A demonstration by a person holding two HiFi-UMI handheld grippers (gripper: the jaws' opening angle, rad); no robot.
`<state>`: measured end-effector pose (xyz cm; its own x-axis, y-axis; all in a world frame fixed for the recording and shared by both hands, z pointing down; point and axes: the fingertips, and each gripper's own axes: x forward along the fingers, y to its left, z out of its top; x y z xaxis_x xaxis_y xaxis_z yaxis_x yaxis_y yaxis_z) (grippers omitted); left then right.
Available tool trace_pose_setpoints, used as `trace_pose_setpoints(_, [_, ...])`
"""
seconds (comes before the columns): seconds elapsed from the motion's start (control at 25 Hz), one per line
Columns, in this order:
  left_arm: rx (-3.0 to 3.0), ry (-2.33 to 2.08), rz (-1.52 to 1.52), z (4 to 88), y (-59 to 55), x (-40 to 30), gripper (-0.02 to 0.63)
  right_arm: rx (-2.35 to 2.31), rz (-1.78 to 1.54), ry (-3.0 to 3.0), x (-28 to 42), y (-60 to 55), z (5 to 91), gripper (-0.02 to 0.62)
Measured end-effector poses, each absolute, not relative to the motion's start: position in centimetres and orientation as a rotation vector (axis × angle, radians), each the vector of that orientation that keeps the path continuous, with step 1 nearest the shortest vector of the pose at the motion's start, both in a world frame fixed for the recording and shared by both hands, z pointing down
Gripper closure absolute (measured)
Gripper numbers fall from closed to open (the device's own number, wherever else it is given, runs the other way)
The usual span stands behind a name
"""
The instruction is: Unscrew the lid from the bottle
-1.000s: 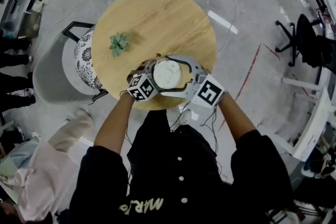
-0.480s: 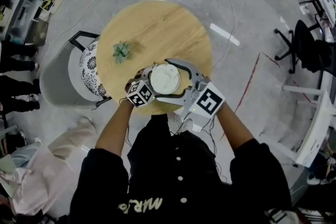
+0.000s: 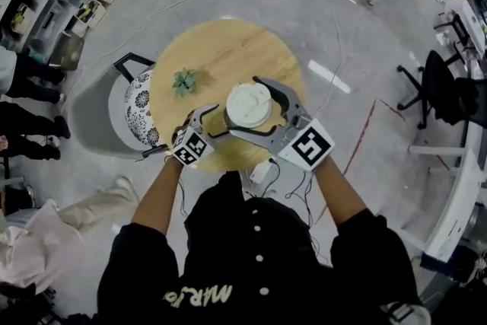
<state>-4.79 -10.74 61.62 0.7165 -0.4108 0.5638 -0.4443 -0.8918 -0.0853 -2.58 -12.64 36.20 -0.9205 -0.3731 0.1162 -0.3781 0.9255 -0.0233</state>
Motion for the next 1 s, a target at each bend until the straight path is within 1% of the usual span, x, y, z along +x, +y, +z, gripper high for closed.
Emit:
trace_pose_setpoints(0.12, [2.863, -0.84, 0.826, 57.9, -9.9, -5.8, 0.23, 0.671, 0.056, -2.961, -1.1, -12.8, 34.3, 0.126])
trace_pose_setpoints(0.2, [2.862, -0.93, 0.777, 55.3, -9.1, -6.6, 0.249, 0.737, 0.069, -2.951, 0.0, -12.8, 33.1, 0.126])
trace_pose_setpoints(0.24, [2.859, -0.979, 0.745, 53.9, -8.7, -7.0, 0.284, 0.772, 0.079, -2.949, 0.6, -12.8, 32.6, 0.126])
trace_pose_setpoints(0.28, [2.851, -1.036, 0.701, 52.3, -8.4, -7.4, 0.345, 0.806, 0.084, -2.95, 1.3, -12.9, 32.1, 0.126])
trace_pose_setpoints(0.4, [2.809, -1.273, 0.546, 47.0, -7.9, -8.9, 0.582, 0.902, 0.037, -2.946, 3.9, -13.1, 30.7, 0.126])
trace_pose_setpoints(0.44, [2.788, -1.355, 0.505, 45.3, -7.8, -9.5, 0.6, 0.94, 0.027, -2.939, 4.8, -13.1, 30.3, 0.126])
trace_pose_setpoints(0.68, [2.526, -1.678, 0.296, 37.1, -7.6, -14.3, 0.601, 1.212, -0.003, -2.889, 9.9, -13.3, 27.9, 0.126])
trace_pose_setpoints(1.0, [2.336, -1.93, 0.155, 29.1, -5.2, -19.0, 0.601, 1.425, -0.047, -2.838, 14.4, -11.7, 25.2, 0.126])
